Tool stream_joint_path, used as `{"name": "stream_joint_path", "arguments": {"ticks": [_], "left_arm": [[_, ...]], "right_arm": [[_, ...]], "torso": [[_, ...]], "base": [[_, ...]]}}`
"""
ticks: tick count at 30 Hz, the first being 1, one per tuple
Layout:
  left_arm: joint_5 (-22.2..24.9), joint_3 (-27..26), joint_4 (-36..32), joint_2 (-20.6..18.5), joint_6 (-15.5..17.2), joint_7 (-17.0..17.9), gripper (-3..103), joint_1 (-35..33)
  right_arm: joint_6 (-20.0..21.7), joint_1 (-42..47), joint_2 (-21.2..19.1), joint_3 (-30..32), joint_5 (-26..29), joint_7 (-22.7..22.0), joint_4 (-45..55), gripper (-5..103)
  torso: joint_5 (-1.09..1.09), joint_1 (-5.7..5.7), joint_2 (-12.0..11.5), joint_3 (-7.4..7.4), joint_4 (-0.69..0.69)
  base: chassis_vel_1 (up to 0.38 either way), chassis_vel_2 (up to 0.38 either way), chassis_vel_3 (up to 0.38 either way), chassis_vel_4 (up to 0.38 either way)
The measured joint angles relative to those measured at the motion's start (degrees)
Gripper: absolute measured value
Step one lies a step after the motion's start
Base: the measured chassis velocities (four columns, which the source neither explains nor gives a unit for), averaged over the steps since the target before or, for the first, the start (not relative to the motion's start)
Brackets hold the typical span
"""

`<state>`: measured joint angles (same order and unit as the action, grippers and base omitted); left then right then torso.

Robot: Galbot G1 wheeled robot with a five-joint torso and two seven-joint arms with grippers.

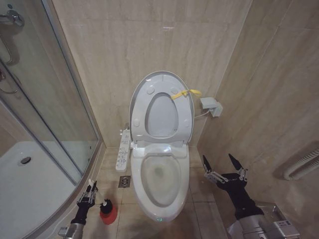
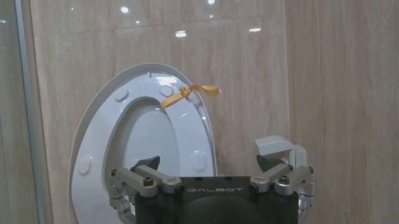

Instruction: Open the toilet lid, clean the toilet bowl with a toilet brush, close the toilet lid, and flush.

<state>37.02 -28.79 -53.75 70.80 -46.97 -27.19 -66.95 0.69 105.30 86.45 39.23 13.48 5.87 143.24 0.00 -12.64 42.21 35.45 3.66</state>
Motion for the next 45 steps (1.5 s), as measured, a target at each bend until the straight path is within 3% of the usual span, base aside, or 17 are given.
{"name": "stream_joint_path", "arguments": {"ticks": [6,13,25,30,34,45], "left_arm": [[0.0,0.4,1.1,0.3,0.0,-0.1,20,0.2],[0.6,0.8,5.8,0.4,0.0,-2.9,20,3.1],[-7.7,-2.3,7.3,1.4,-0.1,-2.2,20,2.4],[-9.8,-2.2,6.4,1.9,-0.1,1.6,20,-0.2],[-12.0,-2.5,6.5,2.8,-0.4,6.8,20,-1.8],[-13.2,-2.4,3.2,4.6,-0.4,7.4,19,-5.5]], "right_arm": [[0.0,0.0,0.0,0.0,0.0,0.0,0.0,100],[0.0,0.0,0.0,0.0,0.0,0.0,0.0,100],[0.0,0.0,0.0,0.0,0.0,0.0,0.0,100],[0.0,0.0,0.0,0.0,0.0,0.0,0.0,100],[0.0,0.0,0.0,0.0,0.0,0.0,0.0,100],[0.0,0.0,0.0,0.0,0.0,0.0,0.0,100]], "torso": [[0.0,0.0,0.0,-0.01,0.01],[0.01,0.0,0.0,-0.01,0.01],[0.0,0.0,0.0,-0.01,0.0],[0.0,0.0,0.0,-0.01,0.01],[0.03,0.0,0.0,-0.01,0.02],[0.02,0.0,0.0,-0.01,0.01]], "base": [[0.0,0.0,0.0,0.0],[0.0,0.0,0.0,0.0],[0.0,0.0,0.0,0.0],[0.0,0.0,0.0,0.0],[0.0,0.0,0.0,0.0],[0.0,0.0,0.0,0.0]]}}
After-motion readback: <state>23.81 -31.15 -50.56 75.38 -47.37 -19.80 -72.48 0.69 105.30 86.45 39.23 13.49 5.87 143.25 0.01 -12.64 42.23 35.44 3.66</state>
